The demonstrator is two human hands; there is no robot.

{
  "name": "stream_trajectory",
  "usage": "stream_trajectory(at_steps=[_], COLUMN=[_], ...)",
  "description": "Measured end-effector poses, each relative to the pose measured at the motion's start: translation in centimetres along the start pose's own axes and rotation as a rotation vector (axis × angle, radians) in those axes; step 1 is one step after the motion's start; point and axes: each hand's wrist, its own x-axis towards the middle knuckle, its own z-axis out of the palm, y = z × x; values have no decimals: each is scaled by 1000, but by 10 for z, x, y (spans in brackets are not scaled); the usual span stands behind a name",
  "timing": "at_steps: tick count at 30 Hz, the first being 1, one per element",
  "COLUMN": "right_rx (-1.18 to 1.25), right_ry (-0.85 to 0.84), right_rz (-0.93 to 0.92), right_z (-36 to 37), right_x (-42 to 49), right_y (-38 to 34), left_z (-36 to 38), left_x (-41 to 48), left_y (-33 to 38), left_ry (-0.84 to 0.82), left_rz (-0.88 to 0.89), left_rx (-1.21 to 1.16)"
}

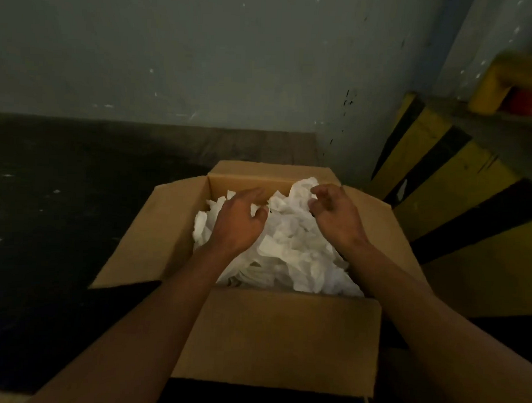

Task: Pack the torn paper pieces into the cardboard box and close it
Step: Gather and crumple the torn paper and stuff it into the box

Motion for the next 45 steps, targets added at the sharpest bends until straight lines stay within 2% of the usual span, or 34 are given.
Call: stream_trajectory(at_steps=[1,3,5,10,19,26,33,42,45], right_rx=[-107,-303,-439,-520,-770,-873,-806,-773,-712], right_ry=[-23,-137,-256,-329,-596,-746,-887,-816,-807], right_rz=[-10,5,-39,24,100,137,203,154,161], right_z=[3,18,31,29,37,54,63,41,25], right_x=[1,6,-8,-13,-20,-8,-5,0,15], right_y=[3,28,40,48,64,82,95,76,62], left_z=[0,22,26,34,41,67,79,37,14], left_x=[1,12,7,-3,-1,-1,-3,9,24], left_y=[-4,-20,-38,-48,-69,-88,-99,-65,-45], left_ry=[-47,-304,-472,-608,-881,-917,-970,-961,-911], left_rz=[0,-76,-122,-118,-63,-166,-209,-211,-116], left_rx=[86,366,469,483,597,640,701,626,637])
